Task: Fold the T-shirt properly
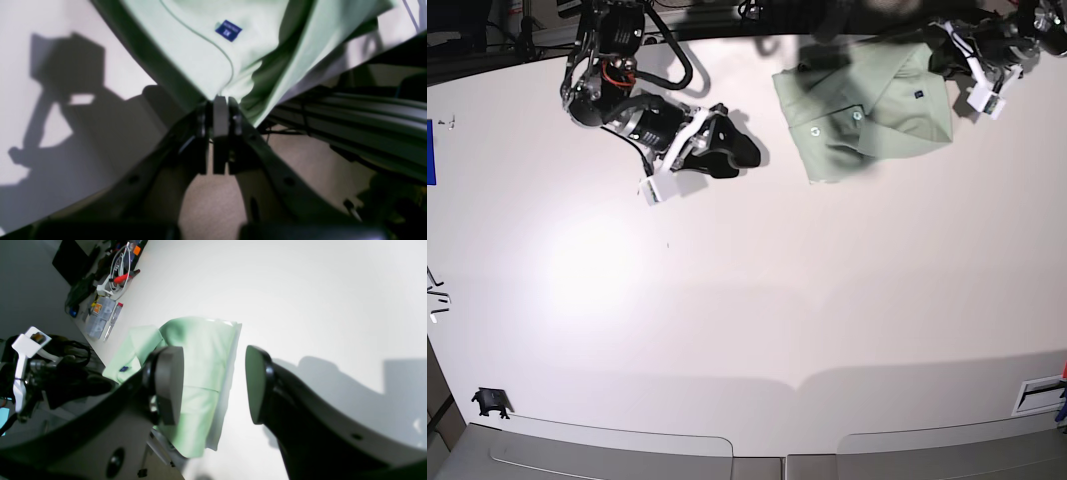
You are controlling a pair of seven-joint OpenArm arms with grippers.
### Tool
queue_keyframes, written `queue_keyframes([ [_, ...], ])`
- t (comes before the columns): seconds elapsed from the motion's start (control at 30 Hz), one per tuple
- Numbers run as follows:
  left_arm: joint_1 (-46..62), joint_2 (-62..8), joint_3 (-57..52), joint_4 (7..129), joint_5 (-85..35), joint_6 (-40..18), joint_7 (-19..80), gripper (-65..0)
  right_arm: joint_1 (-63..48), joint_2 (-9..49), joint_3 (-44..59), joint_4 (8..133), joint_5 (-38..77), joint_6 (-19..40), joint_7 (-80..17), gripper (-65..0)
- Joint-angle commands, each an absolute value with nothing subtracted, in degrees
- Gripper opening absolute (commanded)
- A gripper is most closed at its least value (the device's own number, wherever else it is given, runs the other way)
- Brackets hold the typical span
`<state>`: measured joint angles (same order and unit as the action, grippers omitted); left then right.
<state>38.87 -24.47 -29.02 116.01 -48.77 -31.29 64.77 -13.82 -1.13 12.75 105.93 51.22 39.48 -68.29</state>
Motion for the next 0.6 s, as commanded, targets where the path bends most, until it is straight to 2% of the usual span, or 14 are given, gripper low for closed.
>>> queue_keyframes([
  [0.0,39.22,-25.10,-30.35,117.01,-49.52,-31.22,64.27,-65.0,-13.34,-1.10,12.69,107.04,52.93,39.88,-67.40,-37.3],
  [0.2,39.24,-25.10,-34.57,117.01,-51.77,-31.20,64.79,-65.0,-13.34,-1.10,12.69,107.04,52.93,39.90,-67.40,-37.3],
  [0.57,42.89,-25.10,-34.46,116.99,-57.36,-32.36,66.41,-65.0,-13.34,-1.10,12.69,107.04,52.93,39.90,-67.42,-37.3],
])
